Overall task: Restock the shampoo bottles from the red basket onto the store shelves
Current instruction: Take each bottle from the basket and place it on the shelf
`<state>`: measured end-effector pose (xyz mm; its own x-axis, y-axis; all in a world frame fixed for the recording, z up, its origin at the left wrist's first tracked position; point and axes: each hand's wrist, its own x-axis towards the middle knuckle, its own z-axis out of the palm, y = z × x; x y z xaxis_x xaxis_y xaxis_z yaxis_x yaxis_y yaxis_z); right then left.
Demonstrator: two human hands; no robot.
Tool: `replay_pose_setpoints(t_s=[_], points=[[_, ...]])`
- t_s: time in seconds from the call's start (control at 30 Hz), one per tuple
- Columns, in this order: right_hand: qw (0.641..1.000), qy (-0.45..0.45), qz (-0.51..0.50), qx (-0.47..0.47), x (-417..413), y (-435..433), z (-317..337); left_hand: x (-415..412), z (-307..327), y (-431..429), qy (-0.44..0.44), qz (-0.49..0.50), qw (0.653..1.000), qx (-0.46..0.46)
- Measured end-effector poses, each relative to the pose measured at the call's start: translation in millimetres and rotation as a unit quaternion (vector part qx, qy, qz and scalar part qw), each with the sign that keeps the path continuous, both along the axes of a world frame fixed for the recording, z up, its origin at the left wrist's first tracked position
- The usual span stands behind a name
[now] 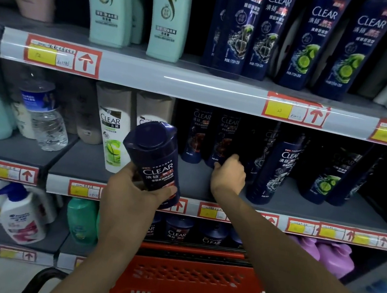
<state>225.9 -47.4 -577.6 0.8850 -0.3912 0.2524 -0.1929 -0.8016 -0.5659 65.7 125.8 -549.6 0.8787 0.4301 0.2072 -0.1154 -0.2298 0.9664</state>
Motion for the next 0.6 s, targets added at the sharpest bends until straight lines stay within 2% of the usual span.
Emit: replay_pose_setpoints(t_s=[0.17,0.4,0.6], points=[[0.992,-0.065,0.105,0.037,-34.9,-9.0,5.4,1.3,4.0,-16.5,-0.036,-0.011,0.999,0.038],[0.941,-0.090,0.308,0.106,-105.4,-22.5,-0.8,17.9,-4.4,-42.8,-0.034,-0.046,0.994,0.089],[0.940,-0.087,0.323,0.073,-109.8,-34.2,5.4,30.6,-13.3,-54.0,-0.048,-0.064,0.990,0.120]])
